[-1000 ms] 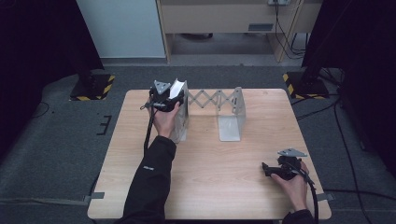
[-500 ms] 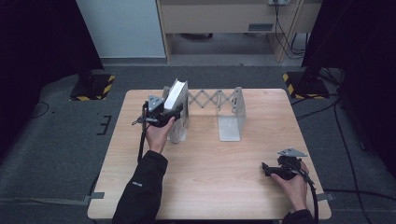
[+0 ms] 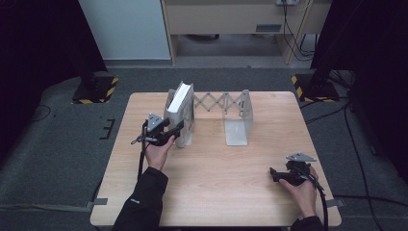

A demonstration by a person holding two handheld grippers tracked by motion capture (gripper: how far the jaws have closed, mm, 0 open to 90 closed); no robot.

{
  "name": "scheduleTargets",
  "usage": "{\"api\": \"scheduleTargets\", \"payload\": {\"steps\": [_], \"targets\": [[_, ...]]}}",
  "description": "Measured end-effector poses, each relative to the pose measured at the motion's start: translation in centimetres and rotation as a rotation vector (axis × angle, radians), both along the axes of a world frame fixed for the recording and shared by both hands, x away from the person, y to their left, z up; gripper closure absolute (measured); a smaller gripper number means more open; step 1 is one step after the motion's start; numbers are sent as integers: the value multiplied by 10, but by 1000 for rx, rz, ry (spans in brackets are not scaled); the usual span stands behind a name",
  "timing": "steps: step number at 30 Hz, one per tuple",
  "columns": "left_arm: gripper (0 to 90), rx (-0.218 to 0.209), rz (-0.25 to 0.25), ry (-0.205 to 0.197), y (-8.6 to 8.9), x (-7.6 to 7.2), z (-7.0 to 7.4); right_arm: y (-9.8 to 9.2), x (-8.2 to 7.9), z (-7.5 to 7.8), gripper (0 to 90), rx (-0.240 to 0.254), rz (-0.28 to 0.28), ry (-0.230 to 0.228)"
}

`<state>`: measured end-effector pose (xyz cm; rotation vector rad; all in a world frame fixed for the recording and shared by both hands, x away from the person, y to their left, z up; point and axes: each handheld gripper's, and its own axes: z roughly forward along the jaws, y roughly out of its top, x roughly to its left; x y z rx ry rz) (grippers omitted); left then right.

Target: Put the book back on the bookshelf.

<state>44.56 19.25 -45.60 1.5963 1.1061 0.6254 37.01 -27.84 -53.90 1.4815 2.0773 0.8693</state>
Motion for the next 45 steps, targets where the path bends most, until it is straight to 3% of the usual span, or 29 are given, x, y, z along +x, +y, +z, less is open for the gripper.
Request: {"api": "scheduleTargets", "payload": {"steps": [4, 13, 17, 21, 29, 45], "targets": [[455, -11, 12, -13, -1, -1, -4, 0, 0, 0, 38, 0, 1, 0], [460, -26, 34, 1, -6, -2, -3, 0, 0, 0, 38, -1, 1, 0], [446, -30, 6, -8, -6, -1, -4, 0, 0, 0, 38, -1, -1, 0], [427, -60, -23, -18, -2, -4, -9, 0, 0, 0, 37, -1, -1, 0], [444, -46, -44, -9, -2, -10, -10, 0, 0, 0, 38, -1, -1, 0], [411, -31, -52, -26, -23, -3, -11, 0, 0, 0, 39, -2, -1, -1]]}}
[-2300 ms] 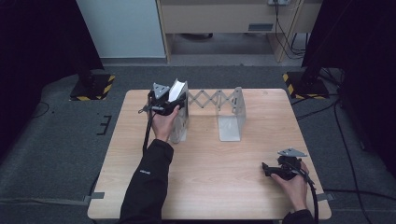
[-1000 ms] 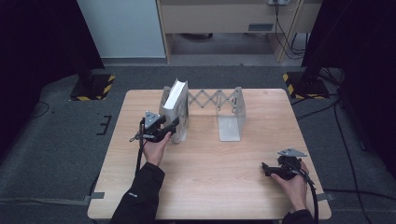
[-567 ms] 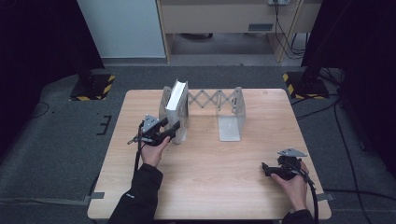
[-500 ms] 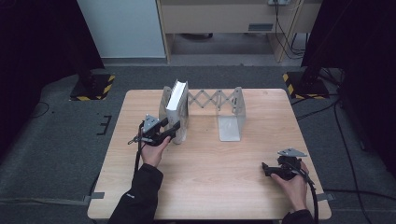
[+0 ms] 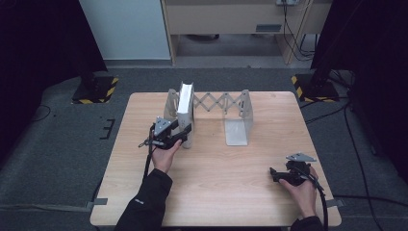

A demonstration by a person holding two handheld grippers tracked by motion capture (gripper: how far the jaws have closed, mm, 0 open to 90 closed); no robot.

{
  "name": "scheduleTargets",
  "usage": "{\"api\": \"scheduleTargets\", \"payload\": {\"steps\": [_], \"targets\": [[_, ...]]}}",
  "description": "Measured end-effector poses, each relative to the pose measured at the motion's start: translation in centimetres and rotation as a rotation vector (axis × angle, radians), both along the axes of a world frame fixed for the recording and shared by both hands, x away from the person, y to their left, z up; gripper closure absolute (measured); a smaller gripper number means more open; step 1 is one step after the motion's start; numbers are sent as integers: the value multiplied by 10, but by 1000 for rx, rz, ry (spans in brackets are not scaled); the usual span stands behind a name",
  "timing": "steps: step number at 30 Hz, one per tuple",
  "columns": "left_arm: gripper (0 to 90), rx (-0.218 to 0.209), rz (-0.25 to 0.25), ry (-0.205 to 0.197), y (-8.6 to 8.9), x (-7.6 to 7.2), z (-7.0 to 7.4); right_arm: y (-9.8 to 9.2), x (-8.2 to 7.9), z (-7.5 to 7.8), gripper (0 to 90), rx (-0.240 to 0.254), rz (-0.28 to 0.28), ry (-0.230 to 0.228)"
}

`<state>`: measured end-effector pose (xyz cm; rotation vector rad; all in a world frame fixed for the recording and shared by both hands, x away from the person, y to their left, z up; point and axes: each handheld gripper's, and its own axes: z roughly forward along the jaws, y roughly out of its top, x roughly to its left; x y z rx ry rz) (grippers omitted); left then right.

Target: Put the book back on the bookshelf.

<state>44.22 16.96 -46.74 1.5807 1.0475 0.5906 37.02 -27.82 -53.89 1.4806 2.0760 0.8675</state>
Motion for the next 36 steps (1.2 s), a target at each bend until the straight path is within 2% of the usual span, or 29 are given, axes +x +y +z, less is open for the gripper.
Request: {"api": "scheduleTargets", "payload": {"steps": [3, 13, 29, 36], "targets": [[406, 6, -6, 14, -1, 3, 2, 0, 0, 0, 39, 0, 0, -2], [390, -2, -7, 5, -3, 7, 0, 0, 0, 0, 39, 0, 0, -2], [379, -6, 8, 14, -7, 9, 1, 0, 0, 0, 38, 1, -1, 0], [344, -13, -6, 4, 0, -1, 3, 0, 0, 0, 38, 1, -1, -1]]}}
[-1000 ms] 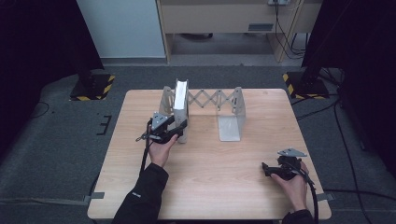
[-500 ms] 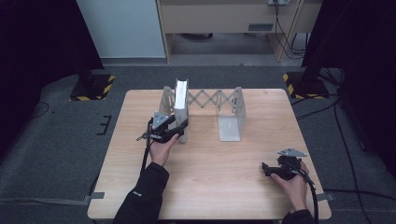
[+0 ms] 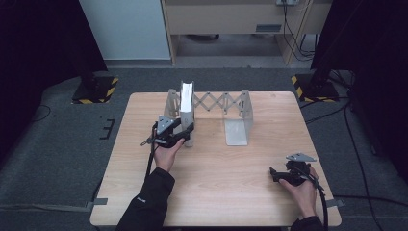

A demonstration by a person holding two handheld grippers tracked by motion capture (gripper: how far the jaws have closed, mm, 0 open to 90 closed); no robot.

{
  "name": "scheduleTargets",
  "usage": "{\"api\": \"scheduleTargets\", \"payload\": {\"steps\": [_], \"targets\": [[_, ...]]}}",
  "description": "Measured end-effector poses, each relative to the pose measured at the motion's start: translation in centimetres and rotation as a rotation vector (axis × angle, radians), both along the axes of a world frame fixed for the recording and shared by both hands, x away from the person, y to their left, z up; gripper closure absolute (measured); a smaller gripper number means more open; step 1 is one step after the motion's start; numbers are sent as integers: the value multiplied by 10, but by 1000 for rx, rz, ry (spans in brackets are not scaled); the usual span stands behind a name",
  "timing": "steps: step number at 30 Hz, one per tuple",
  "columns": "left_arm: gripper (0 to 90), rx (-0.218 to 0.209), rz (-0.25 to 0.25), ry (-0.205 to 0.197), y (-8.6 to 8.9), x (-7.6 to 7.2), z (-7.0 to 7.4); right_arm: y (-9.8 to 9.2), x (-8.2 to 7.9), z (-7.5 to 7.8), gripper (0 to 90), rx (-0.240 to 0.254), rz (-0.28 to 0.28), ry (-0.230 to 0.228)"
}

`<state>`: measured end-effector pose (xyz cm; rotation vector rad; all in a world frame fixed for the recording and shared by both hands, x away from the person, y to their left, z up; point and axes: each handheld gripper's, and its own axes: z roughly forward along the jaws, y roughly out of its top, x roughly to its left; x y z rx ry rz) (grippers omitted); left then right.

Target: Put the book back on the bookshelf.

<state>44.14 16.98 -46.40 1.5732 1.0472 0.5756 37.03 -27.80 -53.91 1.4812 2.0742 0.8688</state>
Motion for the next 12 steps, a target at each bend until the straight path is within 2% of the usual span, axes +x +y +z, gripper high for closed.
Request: {"api": "scheduleTargets", "payload": {"steps": [4, 7, 10, 12], "targets": [[309, 2, -16, 19, 10, -14, 3, 0, 0, 0, 42, -2, -2, -2], [294, 31, -25, 36, 19, -26, 2, 1, 0, 0, 58, 0, -5, -3], [269, 40, -40, 81, 27, -36, -2, -1, -2, 1, 192, 13, 16, -29], [260, 55, -53, 121, 33, -43, -7, -2, -4, 3, 229, 6, 18, -31]]}}
